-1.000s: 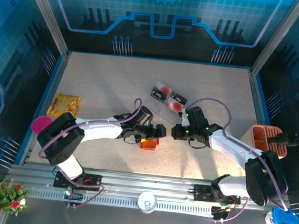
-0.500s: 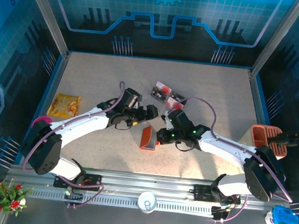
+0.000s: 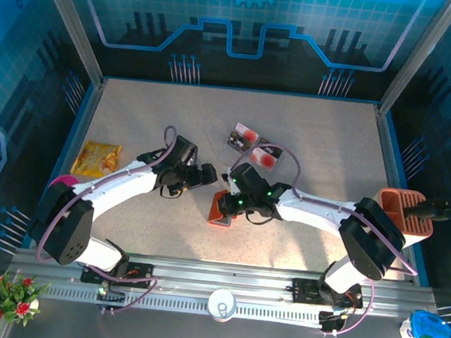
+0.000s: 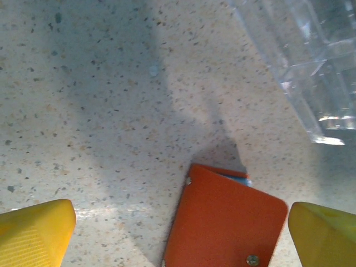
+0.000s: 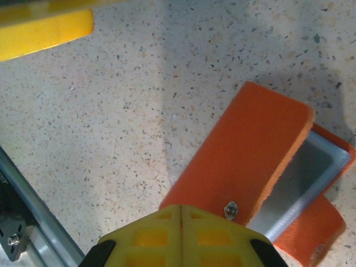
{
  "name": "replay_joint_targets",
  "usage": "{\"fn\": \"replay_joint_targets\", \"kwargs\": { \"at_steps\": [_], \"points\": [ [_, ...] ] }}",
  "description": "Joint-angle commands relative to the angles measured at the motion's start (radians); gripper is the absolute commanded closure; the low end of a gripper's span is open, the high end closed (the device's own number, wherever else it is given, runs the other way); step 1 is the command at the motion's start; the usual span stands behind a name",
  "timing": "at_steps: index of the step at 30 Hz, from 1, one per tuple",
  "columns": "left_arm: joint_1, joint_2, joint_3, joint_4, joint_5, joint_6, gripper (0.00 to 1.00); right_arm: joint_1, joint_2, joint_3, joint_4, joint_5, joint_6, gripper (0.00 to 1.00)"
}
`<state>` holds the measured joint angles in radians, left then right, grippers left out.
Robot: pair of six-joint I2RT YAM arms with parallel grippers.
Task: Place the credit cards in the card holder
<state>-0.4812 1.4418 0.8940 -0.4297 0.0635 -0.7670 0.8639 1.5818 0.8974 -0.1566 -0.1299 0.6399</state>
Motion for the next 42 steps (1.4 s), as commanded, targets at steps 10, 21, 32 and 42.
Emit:
{"fn": "replay_joint_targets", "kwargs": {
  "at_steps": [10,21,32,42],
  "points": [
    [-0.032,0.098,0.021,-0.056,0.000,0.113,0.01,-0.030,0.039,-0.147,0.088,-0.004,0.033,1.00],
    [-0.134,0.206,0.054,-0.052,-0.043,0.143,0.01,-0.035,0.050,-0.164,0.104,-0.017,0.040,1.00],
    [-0.179,0.274,0.042,-0.057,-0.120,0.168,0.01,-0.038,0.038,-0.163,0.098,-0.023,0.040,1.00],
    [-0.206,0.325,0.060,-0.107,-0.196,0.175,0.01,-0.110,-0.100,-0.128,-0.012,-0.009,0.012,1.00]
  ]
}}
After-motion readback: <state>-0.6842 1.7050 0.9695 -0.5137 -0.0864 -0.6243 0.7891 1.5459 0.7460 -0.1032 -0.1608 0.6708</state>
